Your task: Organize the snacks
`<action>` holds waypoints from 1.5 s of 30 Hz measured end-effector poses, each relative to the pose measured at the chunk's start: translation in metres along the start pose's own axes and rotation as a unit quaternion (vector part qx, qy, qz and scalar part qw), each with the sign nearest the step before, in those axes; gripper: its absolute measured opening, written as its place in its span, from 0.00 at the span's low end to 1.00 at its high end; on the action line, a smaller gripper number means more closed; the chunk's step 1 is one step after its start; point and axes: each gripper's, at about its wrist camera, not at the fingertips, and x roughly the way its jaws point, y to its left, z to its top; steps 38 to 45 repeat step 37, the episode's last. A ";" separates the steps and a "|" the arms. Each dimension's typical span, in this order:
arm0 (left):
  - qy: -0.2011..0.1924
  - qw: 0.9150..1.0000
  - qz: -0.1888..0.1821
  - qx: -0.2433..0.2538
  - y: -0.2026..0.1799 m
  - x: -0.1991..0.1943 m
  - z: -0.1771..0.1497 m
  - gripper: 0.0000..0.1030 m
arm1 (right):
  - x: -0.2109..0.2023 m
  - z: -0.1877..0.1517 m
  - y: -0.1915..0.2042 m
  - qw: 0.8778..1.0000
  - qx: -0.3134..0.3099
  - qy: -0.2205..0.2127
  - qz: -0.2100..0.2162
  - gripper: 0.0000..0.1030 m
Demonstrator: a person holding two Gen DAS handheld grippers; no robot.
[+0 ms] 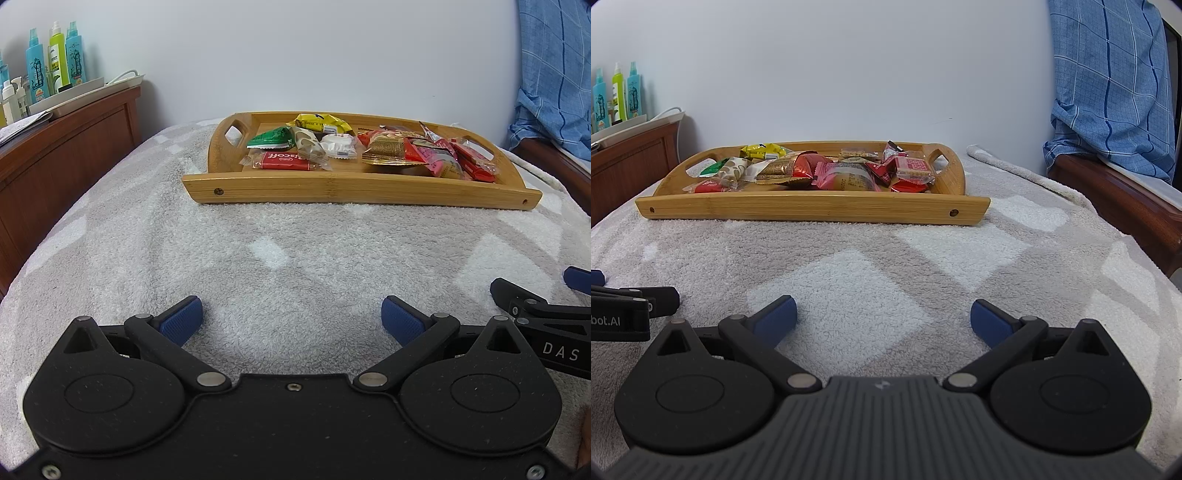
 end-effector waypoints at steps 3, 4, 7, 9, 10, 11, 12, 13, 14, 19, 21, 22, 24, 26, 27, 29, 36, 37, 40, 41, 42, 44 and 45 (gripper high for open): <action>0.000 1.000 0.000 0.000 0.000 0.000 0.000 1.00 | 0.000 0.000 0.000 1.000 0.000 0.000 0.000 1.00; 0.000 1.000 0.001 0.000 0.000 0.000 0.000 1.00 | 0.000 0.000 0.000 1.000 0.000 0.000 0.000 1.00; 0.000 1.000 0.000 0.000 0.000 0.000 0.000 1.00 | 0.000 0.000 0.000 1.000 0.000 0.000 0.000 1.00; 0.000 1.000 0.000 0.000 0.000 0.000 0.000 1.00 | 0.000 0.000 0.000 1.000 0.000 0.000 0.000 1.00; 0.000 1.000 0.000 0.000 0.000 0.000 0.000 1.00 | 0.000 0.000 0.000 1.000 0.000 0.000 0.000 1.00; 0.000 1.000 0.000 0.000 0.000 0.000 0.000 1.00 | 0.000 0.000 0.000 1.000 0.000 0.000 0.000 1.00; 0.000 1.000 0.000 0.000 0.000 0.000 0.000 1.00 | 0.000 0.000 0.000 1.000 0.000 0.000 0.000 1.00; 0.000 1.000 0.000 0.000 0.000 0.000 0.000 1.00 | 0.000 0.000 0.000 1.000 0.000 0.000 0.000 1.00; 0.000 1.000 0.000 0.000 0.000 0.000 0.000 1.00 | 0.000 0.000 0.000 1.000 0.000 0.000 0.000 1.00; -0.001 1.000 0.000 0.000 0.000 0.000 0.000 1.00 | 0.000 -0.001 0.000 1.000 0.000 -0.001 0.000 1.00; -0.001 1.000 0.000 0.000 0.000 -0.001 0.000 1.00 | 0.000 0.000 0.000 1.000 0.000 -0.001 0.000 1.00; -0.001 1.000 0.000 0.000 0.000 0.000 0.000 1.00 | 0.000 0.000 0.000 1.000 0.000 0.000 0.000 1.00; -0.001 1.000 0.000 0.000 0.000 -0.001 0.000 1.00 | 0.000 -0.001 0.000 1.000 0.000 0.000 0.000 1.00; -0.001 1.000 0.000 0.000 0.000 -0.001 0.000 1.00 | 0.000 -0.001 0.000 1.000 0.000 0.000 0.000 1.00; -0.001 1.000 0.000 0.000 0.000 -0.001 0.000 1.00 | 0.000 -0.001 0.000 1.000 0.000 0.000 0.000 1.00; -0.001 1.000 0.000 0.000 0.000 -0.001 0.000 1.00 | 0.000 -0.001 0.000 1.000 0.000 -0.001 0.000 1.00; -0.003 1.000 0.002 -0.001 0.000 0.000 0.001 1.00 | 0.000 -0.001 0.000 1.000 0.000 -0.001 0.000 1.00; -0.003 1.000 0.002 0.000 0.000 0.000 0.001 1.00 | 0.000 -0.001 0.000 1.000 0.000 -0.001 0.000 1.00; -0.003 1.000 0.002 0.000 0.000 0.000 0.001 1.00 | 0.000 -0.001 0.000 1.000 0.000 -0.001 0.000 1.00; -0.003 1.000 0.002 0.000 0.000 0.000 0.001 1.00 | 0.000 -0.001 0.000 1.000 0.000 -0.001 0.000 1.00; -0.003 1.000 0.002 0.000 0.000 0.000 0.001 1.00 | 0.000 -0.001 0.000 1.000 0.000 -0.001 0.000 1.00; -0.003 1.000 0.002 0.000 0.000 0.000 0.001 1.00 | 0.000 -0.001 0.000 1.000 0.000 -0.001 0.000 1.00; -0.003 1.000 0.002 0.000 0.000 0.000 0.001 1.00 | 0.000 -0.001 0.000 1.000 0.000 -0.001 0.000 1.00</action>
